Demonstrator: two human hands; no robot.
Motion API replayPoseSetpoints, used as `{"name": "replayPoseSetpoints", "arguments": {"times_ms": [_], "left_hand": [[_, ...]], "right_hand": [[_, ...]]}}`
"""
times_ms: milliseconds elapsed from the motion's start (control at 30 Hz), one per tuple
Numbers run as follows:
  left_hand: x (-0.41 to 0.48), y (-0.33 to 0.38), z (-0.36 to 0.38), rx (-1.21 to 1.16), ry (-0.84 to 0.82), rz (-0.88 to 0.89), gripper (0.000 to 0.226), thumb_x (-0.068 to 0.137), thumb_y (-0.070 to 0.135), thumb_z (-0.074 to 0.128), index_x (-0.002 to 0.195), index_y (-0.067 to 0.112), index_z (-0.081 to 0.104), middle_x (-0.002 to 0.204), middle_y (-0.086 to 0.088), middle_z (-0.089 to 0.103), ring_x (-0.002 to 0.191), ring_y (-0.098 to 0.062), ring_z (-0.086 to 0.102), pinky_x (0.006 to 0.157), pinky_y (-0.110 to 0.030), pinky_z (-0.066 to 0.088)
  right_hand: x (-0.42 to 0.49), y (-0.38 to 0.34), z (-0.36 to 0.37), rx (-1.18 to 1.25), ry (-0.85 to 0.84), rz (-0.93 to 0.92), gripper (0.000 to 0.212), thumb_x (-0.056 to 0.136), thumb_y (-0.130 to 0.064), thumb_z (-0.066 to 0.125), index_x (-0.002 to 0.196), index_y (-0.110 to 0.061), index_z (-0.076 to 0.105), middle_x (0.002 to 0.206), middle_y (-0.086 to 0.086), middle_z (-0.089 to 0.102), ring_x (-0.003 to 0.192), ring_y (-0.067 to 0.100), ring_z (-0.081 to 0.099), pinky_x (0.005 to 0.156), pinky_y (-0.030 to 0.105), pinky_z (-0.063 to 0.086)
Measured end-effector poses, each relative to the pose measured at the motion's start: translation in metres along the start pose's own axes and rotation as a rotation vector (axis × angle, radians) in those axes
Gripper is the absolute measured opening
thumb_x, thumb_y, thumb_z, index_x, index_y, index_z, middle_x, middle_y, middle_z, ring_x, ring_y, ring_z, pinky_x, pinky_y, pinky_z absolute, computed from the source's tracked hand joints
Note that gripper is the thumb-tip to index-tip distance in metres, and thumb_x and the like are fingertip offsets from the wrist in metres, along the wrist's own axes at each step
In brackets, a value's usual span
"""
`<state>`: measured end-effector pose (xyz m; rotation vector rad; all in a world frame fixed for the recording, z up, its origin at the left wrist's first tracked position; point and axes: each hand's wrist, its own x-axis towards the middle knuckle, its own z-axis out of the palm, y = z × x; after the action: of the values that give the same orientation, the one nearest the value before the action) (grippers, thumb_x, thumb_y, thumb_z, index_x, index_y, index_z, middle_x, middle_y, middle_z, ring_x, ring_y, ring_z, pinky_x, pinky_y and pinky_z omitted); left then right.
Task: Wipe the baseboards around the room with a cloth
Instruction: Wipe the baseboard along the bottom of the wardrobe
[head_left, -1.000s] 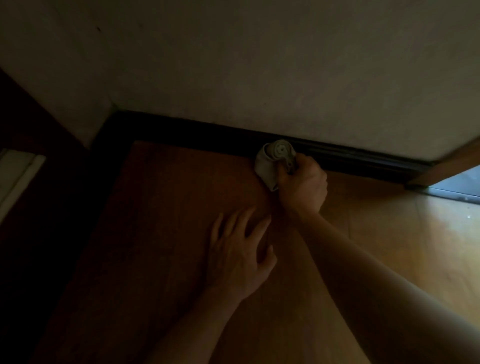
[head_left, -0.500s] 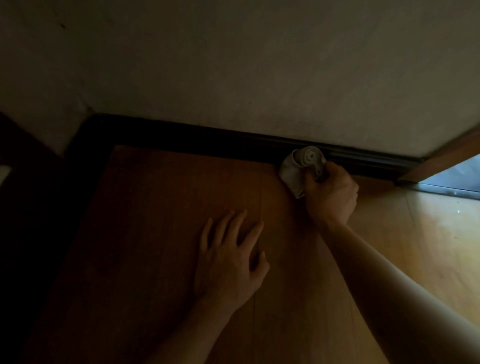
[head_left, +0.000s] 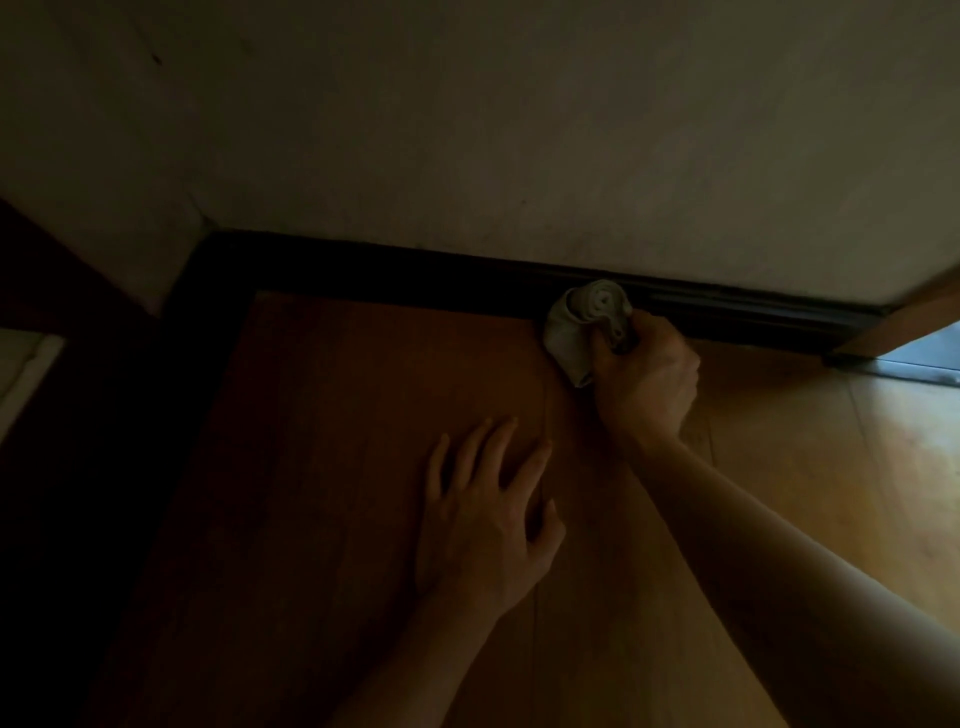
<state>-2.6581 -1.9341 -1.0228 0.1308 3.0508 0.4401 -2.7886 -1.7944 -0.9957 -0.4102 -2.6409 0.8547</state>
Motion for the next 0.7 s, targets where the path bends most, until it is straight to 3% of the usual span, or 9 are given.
{"name": "replayPoseSetpoints", "arguments": {"times_ms": [167, 300, 433, 600, 700], "left_hand": [[0.001, -0.001, 0.002, 0.002, 0.007, -0.001, 0.056, 0.089, 0.057, 0.042, 0.141, 0.041, 0.051, 0.156, 0.003, 0.04, 0.146, -0.02, 0.033, 0.117, -0.057, 0.028], [0.001, 0.001, 0.002, -0.007, -0.001, 0.0, 0.056, 0.088, 0.057, 0.042, 0.142, 0.042, 0.049, 0.157, 0.004, 0.039, 0.146, -0.021, 0.032, 0.117, -0.058, 0.027], [0.008, 0.008, 0.001, -0.031, -0.04, 0.016, 0.058, 0.089, 0.059, 0.04, 0.145, 0.044, 0.043, 0.16, 0.003, 0.031, 0.149, -0.022, 0.025, 0.121, -0.058, 0.016], [0.031, 0.036, 0.005, -0.016, -0.102, 0.176, 0.061, 0.089, 0.058, 0.044, 0.147, 0.042, 0.039, 0.163, 0.001, 0.024, 0.149, -0.022, 0.023, 0.121, -0.058, 0.011], [0.036, 0.042, 0.008, 0.036, -0.144, 0.209, 0.063, 0.092, 0.062, 0.04, 0.151, 0.042, 0.033, 0.165, 0.004, 0.017, 0.152, -0.02, 0.012, 0.121, -0.059, 0.003]], "right_hand": [[0.003, -0.001, -0.001, 0.005, -0.045, -0.044, 0.024, 0.087, -0.041, 0.063, 0.094, -0.018, 0.066, 0.092, 0.004, 0.065, 0.088, 0.03, 0.063, 0.067, 0.037, 0.049], [0.015, 0.034, -0.022, -0.068, 0.057, 0.116, 0.033, 0.085, -0.043, 0.062, 0.104, -0.017, 0.068, 0.1, 0.013, 0.07, 0.097, 0.039, 0.064, 0.073, 0.039, 0.049], [0.021, 0.059, -0.039, -0.052, 0.126, 0.201, 0.036, 0.086, -0.041, 0.062, 0.102, -0.01, 0.068, 0.098, 0.018, 0.069, 0.094, 0.039, 0.064, 0.07, 0.034, 0.042], [0.022, 0.05, -0.035, -0.019, 0.031, 0.072, 0.031, 0.087, -0.038, 0.064, 0.103, -0.012, 0.069, 0.103, 0.017, 0.069, 0.096, 0.04, 0.064, 0.074, 0.04, 0.049], [0.025, 0.056, -0.04, -0.039, 0.047, 0.097, 0.034, 0.086, -0.039, 0.064, 0.107, -0.013, 0.068, 0.105, 0.017, 0.069, 0.098, 0.041, 0.064, 0.078, 0.044, 0.051]]}}
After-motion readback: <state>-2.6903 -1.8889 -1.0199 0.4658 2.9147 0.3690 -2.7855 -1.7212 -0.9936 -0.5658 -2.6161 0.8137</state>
